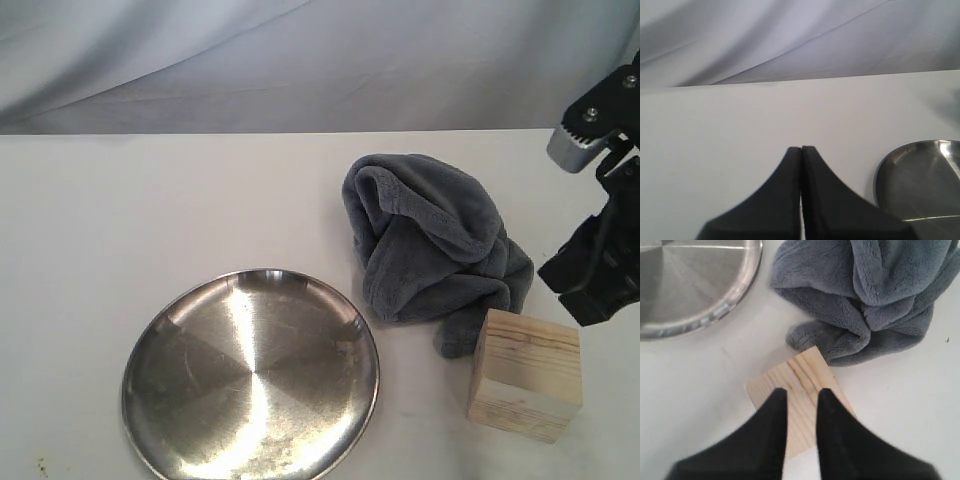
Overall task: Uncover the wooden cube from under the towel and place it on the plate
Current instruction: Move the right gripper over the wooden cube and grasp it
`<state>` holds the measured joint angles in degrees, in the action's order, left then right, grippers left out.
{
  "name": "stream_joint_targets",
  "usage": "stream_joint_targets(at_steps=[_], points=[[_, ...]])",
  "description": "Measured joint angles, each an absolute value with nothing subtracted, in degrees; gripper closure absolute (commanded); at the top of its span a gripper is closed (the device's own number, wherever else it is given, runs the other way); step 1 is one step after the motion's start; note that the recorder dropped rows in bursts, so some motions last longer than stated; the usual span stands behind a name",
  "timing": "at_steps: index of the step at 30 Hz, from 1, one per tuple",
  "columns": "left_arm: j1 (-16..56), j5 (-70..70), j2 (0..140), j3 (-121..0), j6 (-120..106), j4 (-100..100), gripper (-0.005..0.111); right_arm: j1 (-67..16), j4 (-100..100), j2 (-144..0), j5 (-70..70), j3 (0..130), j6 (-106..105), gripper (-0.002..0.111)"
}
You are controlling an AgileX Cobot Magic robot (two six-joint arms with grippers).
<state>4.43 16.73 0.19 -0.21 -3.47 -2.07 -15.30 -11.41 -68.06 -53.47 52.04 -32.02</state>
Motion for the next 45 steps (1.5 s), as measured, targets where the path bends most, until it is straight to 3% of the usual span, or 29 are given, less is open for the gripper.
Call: stream_joint_targets(at_steps=[18,26,34,36,41,45], points=[[4.43,16.73,0.19,-0.21,-3.47,-2.07,0.107,-15.30,-7.17,-71.65,-56.15,47.28,-36.43,0.107],[4.43,16.73,0.19,-0.21,-3.47,-2.07,0.107,-15.30,-7.17,-71.75,-49.27,47.17,-32.80,0.077],[4.43,16.73,0.19,-0.21,-3.47,-2.07,0.107,-15.30,-10.07,-71.75,-47.47,47.17,-31.71,0.071],[4.43,16.73,0.19,-0.21,-3.47,-2.07,0.107,-15.30,-10.21,-71.75,-47.47,47.17,-31.58,0.061],[4.43,16.73,0.19,-0.21,-3.47,-2.07,0.107,-15.30,-5.29,-71.75,-48.00,47.17,-31.58,0.007],[4.43,16.73,0.19,-0.21,-3.47,-2.07,0.107,-15.30,-0.74,-71.75,-48.13,47.17,-31.58,0.003]])
